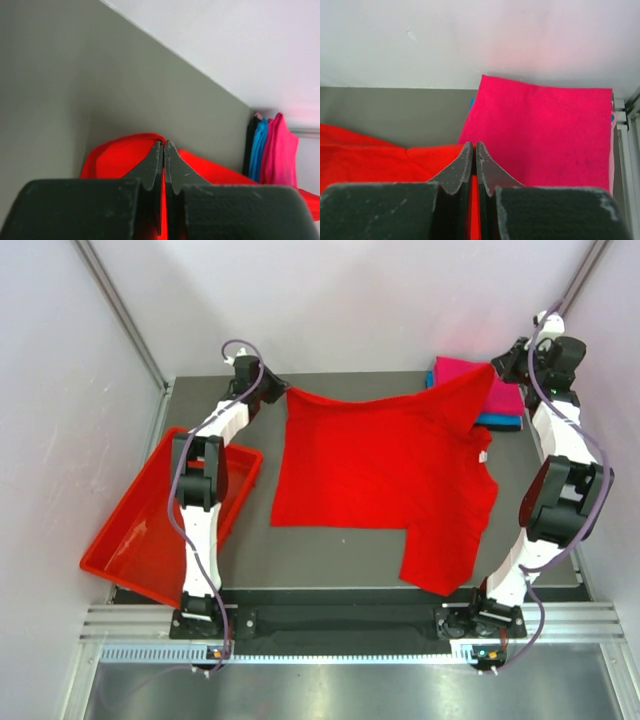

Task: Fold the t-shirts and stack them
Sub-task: Fold the tshirt

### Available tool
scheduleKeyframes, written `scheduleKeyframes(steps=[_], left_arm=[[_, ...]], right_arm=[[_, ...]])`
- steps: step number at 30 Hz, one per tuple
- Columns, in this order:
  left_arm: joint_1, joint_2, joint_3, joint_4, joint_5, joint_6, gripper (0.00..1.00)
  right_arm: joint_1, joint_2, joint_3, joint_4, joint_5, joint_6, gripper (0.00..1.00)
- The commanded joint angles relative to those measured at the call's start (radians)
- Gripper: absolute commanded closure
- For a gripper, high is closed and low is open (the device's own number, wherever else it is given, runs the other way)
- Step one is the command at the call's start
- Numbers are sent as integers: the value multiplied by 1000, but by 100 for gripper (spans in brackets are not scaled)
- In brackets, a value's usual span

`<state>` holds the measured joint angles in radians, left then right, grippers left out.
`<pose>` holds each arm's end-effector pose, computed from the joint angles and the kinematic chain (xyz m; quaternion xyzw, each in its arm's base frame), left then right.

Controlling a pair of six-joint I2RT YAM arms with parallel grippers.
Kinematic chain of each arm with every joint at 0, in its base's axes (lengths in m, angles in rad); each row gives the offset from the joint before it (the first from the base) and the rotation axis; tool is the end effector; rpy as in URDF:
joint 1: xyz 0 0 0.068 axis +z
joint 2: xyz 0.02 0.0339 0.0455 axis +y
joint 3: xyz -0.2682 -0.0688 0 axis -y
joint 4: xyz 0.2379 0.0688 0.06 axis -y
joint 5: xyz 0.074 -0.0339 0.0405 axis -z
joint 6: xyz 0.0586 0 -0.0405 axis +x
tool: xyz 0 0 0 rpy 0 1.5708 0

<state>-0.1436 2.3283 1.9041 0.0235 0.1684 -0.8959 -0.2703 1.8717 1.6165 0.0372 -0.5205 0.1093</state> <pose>0.5599 -0.0909 0.2137 -0.2620 0.7897 -0.3342 0.4428 0.4576 -0.0965 0.3407 -0.0160 0.7704 0.1514 0.6191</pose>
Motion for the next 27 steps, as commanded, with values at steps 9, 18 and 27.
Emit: scheduleKeyframes(steps=[9, 18, 27], left_arm=[[21, -214, -112, -19, 54, 94, 100], [24, -322, -249, -11, 82, 101, 100], [30, -307, -228, -11, 103, 89, 100]], right_arm=[[3, -169, -21, -69, 22, 50, 100], [2, -310, -168, -111, 69, 18, 100], [-4, -253, -112, 64, 70, -86, 100]])
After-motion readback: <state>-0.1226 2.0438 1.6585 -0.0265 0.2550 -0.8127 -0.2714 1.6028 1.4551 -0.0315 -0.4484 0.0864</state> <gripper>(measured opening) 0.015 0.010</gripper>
